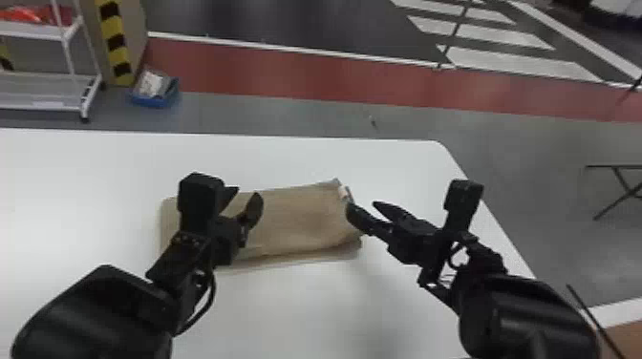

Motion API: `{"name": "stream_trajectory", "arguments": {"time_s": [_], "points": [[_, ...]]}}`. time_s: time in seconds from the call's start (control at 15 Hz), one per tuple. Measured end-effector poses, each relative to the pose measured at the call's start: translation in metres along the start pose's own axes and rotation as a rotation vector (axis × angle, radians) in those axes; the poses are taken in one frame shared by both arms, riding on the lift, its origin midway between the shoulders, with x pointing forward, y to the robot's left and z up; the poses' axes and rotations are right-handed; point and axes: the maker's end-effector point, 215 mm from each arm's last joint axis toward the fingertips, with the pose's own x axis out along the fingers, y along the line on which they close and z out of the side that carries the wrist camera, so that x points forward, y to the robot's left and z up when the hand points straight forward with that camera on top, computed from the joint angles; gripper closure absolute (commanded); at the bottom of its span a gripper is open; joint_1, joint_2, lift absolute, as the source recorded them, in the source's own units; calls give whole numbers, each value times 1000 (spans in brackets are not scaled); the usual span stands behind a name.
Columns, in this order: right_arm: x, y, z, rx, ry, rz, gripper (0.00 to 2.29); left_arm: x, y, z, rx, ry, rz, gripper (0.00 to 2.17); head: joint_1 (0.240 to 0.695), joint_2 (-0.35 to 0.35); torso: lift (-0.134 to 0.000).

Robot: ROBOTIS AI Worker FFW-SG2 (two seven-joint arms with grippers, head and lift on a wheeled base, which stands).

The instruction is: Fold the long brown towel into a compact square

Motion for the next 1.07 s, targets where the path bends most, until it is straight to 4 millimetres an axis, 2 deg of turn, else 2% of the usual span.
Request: {"name": "stream_trajectory", "arguments": {"time_s": [0.13, 0.27, 0.4, 0.53, 0.67, 0.87, 1.07], "points": [[6, 10, -10, -17, 26, 10, 464, -2, 6, -1, 2, 0, 9, 731, 695, -236, -124], [2, 9, -20, -26, 42, -8, 464, -11, 17, 1, -1, -9, 26, 728, 695, -224, -124], [-4, 2, -18, -26, 32, -22, 461, -29, 38, 4, -10, -25, 54, 707, 695, -210, -124], [-12, -8, -14, -23, 11, -37, 454, -52, 52, 6, -4, -37, 73, 491, 695, -203, -124], [-21, -21, -10, -11, -14, -50, 306, -77, 65, -10, 28, -11, 86, 242, 695, -199, -124], [-32, -48, -20, 67, -25, -66, 306, -103, 77, -45, 123, 49, 116, 235, 695, -210, -124], [-38, -60, -34, 120, -22, -67, 306, -105, 77, -55, 103, 61, 108, 333, 695, -223, -124]]}}
